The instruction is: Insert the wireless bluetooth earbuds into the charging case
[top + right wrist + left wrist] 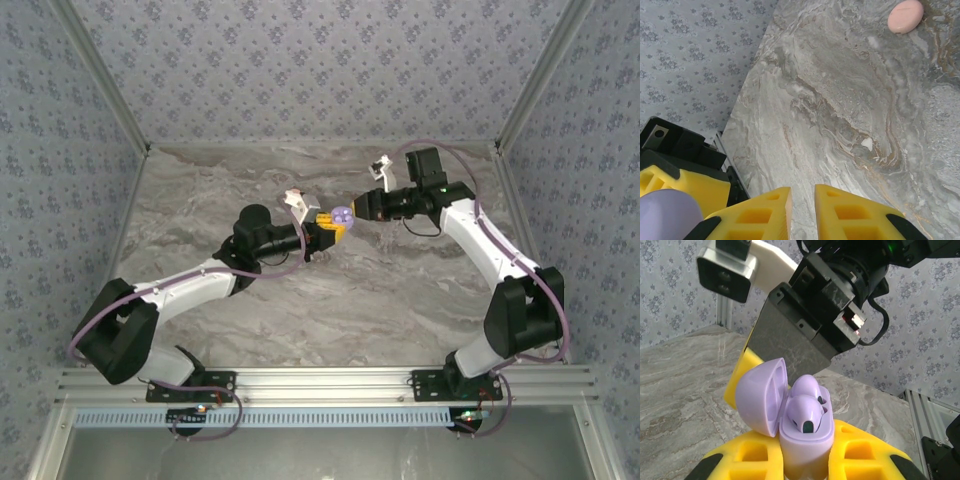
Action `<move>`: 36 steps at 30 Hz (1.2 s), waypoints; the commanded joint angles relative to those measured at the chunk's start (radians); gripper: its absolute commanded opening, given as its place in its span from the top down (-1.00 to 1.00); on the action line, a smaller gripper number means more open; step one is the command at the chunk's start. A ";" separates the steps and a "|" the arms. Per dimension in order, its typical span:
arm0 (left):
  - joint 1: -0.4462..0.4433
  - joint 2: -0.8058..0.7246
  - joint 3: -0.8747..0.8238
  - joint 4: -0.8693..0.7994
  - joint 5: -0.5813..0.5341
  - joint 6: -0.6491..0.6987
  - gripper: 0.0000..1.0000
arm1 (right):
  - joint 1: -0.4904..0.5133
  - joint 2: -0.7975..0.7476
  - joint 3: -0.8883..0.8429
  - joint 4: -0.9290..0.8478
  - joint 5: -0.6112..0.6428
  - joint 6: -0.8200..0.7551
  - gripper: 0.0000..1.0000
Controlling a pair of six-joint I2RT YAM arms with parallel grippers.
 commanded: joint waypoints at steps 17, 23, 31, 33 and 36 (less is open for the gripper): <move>-0.008 -0.025 0.015 0.044 0.023 -0.005 0.76 | 0.026 -0.020 0.015 0.011 -0.143 -0.038 0.60; -0.008 -0.011 0.009 0.042 0.008 -0.007 0.76 | 0.025 -0.042 0.013 0.022 -0.165 -0.038 0.60; -0.009 0.014 0.006 0.047 -0.020 -0.026 0.76 | 0.022 -0.064 0.006 0.030 -0.167 -0.042 0.60; -0.009 0.017 0.006 0.043 -0.024 -0.029 0.76 | 0.020 -0.068 0.002 0.036 -0.169 -0.041 0.60; -0.007 0.024 0.006 0.041 -0.035 -0.034 0.76 | 0.019 -0.074 0.000 0.037 -0.169 -0.042 0.60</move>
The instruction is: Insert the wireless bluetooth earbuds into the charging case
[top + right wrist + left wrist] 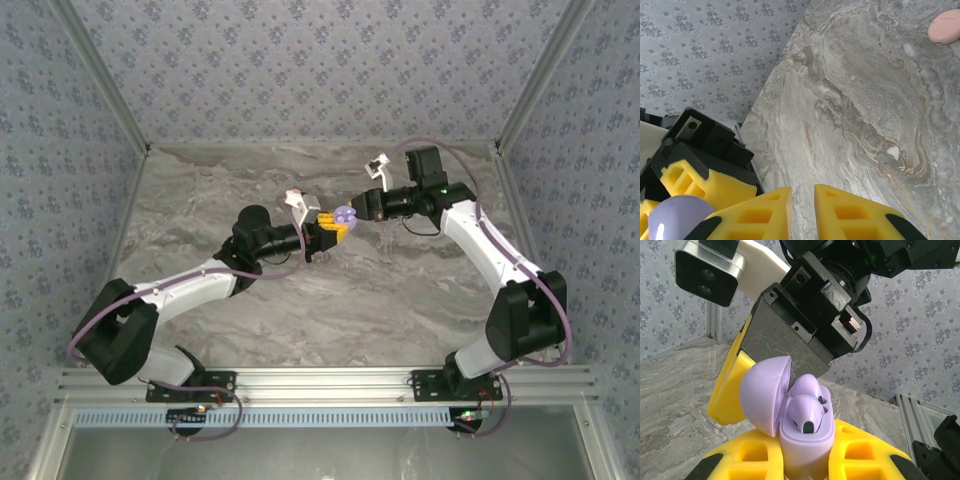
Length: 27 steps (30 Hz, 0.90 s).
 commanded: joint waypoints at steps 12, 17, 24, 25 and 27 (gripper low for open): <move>0.002 0.046 0.014 -0.033 -0.087 -0.050 0.76 | 0.009 -0.063 -0.003 0.006 -0.071 -0.033 0.60; 0.001 0.047 0.027 -0.067 -0.125 -0.066 0.75 | 0.005 -0.062 -0.001 -0.032 0.039 -0.034 0.57; 0.007 0.059 0.083 -0.217 -0.246 -0.084 0.73 | 0.001 -0.063 0.011 -0.084 0.290 -0.022 0.56; 0.008 0.062 0.089 -0.234 -0.259 -0.092 0.72 | 0.000 -0.064 0.010 -0.089 0.316 -0.020 0.56; 0.021 0.082 0.117 -0.283 -0.272 -0.123 0.70 | 0.000 -0.064 0.003 -0.097 0.370 -0.019 0.56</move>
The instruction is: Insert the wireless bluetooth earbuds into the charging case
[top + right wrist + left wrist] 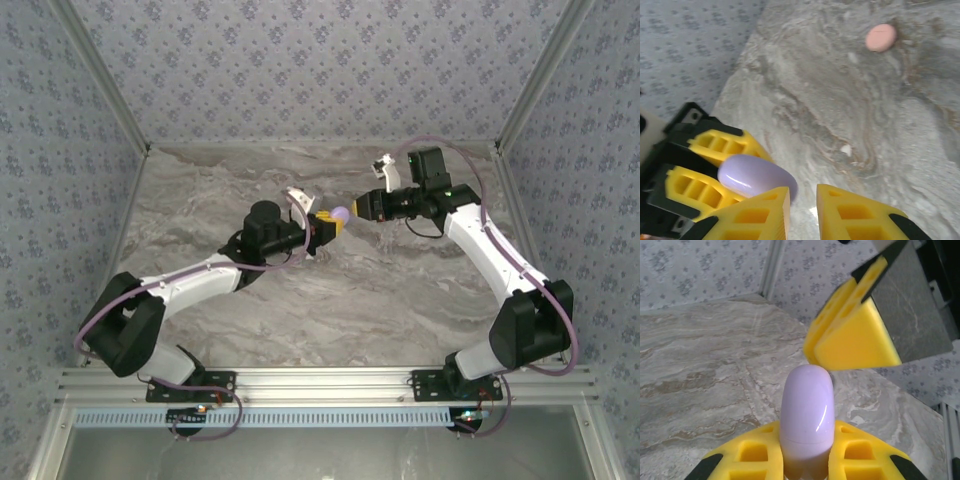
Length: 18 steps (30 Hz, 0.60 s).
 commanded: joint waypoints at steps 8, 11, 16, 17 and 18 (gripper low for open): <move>0.062 0.100 0.161 -0.277 -0.095 -0.119 0.73 | -0.013 -0.022 -0.029 -0.057 0.211 0.011 0.55; 0.091 0.143 0.227 -0.399 -0.094 -0.156 0.73 | -0.015 -0.022 -0.035 -0.064 0.218 0.009 0.54; 0.143 0.254 0.361 -0.598 -0.051 -0.207 0.72 | -0.015 -0.022 -0.041 -0.070 0.232 0.006 0.54; 0.151 0.275 0.377 -0.612 -0.045 -0.217 0.72 | -0.015 -0.021 -0.044 -0.070 0.235 0.007 0.54; 0.159 0.294 0.391 -0.619 -0.036 -0.223 0.72 | -0.015 -0.022 -0.047 -0.070 0.237 0.008 0.53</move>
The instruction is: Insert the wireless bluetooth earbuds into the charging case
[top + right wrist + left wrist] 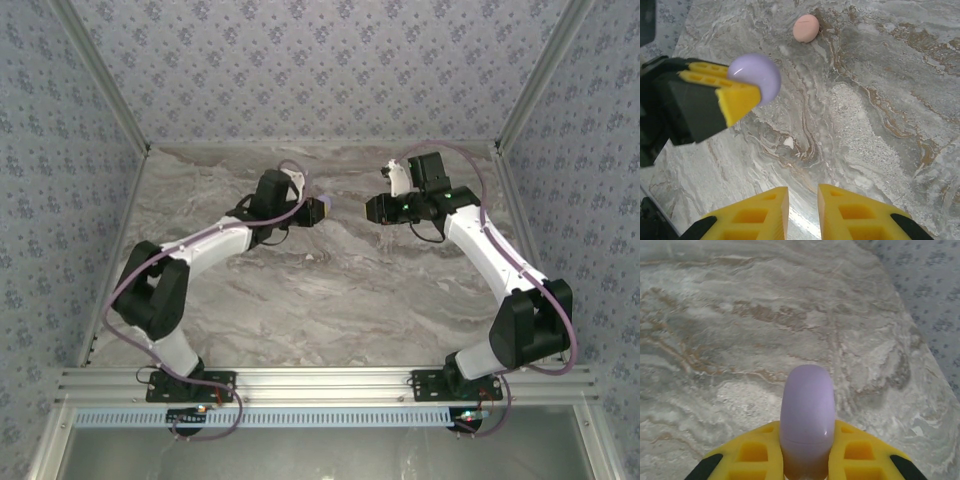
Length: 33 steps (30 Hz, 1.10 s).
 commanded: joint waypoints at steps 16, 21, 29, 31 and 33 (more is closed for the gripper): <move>0.088 0.274 0.233 -0.229 0.040 -0.092 0.72 | -0.009 -0.022 -0.034 -0.031 0.029 0.014 0.53; 0.107 0.328 0.255 -0.232 0.056 -0.107 0.72 | -0.008 -0.022 -0.030 -0.036 0.031 0.014 0.52; 0.121 0.372 0.273 -0.261 0.042 -0.116 0.70 | -0.009 -0.022 -0.025 -0.039 0.039 0.010 0.51; 0.121 0.381 0.273 -0.265 0.039 -0.117 0.68 | -0.010 -0.022 -0.025 -0.039 0.040 0.008 0.50; 0.121 0.388 0.269 -0.265 0.033 -0.120 0.65 | -0.011 -0.022 -0.026 -0.039 0.043 0.007 0.50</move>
